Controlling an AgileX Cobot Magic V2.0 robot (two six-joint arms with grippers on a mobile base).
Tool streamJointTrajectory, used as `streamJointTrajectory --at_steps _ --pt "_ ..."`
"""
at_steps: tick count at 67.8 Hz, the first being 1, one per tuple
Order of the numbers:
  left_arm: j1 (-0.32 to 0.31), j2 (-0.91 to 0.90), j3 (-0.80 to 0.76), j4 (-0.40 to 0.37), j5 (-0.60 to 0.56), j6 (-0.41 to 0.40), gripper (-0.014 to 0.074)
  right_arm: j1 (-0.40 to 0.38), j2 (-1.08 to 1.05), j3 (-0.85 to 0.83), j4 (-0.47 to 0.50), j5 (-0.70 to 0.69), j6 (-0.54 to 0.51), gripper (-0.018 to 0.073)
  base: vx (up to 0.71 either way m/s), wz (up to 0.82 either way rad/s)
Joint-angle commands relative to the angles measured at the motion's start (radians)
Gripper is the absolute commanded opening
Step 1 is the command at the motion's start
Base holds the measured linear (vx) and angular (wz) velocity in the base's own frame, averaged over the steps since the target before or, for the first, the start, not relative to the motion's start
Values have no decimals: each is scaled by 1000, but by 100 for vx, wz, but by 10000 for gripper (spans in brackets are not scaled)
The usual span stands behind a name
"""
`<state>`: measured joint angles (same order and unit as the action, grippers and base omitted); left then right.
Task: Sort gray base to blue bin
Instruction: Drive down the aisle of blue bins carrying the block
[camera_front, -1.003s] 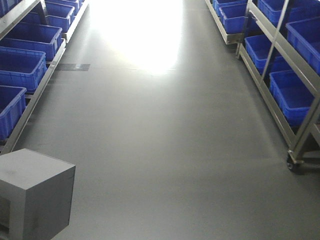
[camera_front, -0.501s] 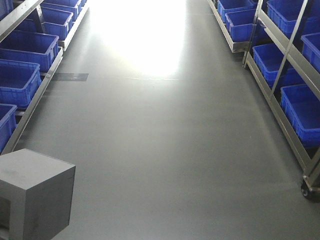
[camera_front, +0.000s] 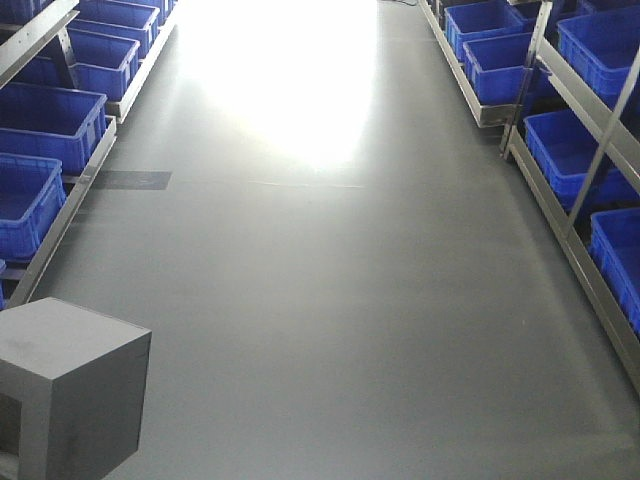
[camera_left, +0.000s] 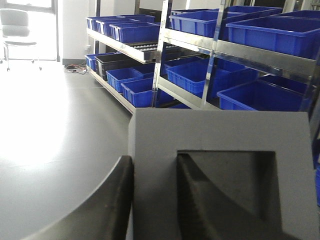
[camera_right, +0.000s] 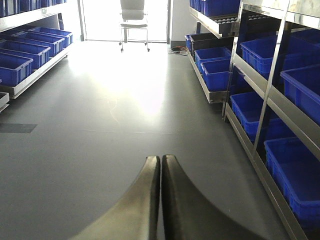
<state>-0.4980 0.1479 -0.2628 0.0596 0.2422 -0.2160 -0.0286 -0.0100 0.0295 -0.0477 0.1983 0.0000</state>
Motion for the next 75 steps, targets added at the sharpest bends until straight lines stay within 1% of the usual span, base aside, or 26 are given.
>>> streamJointTrajectory --at_steps 1,38,75 --pt "-2 12 -30 -3 -102 -6 -7 0 -16 7 -5 -71 -12 -5 46 5" --pt "-2 12 -30 -3 -102 -6 -7 0 -16 7 -5 -71 -12 -5 47 6" --pt "-2 12 -30 -3 -102 -6 -7 0 -16 7 -5 -71 -12 -5 45 -5"
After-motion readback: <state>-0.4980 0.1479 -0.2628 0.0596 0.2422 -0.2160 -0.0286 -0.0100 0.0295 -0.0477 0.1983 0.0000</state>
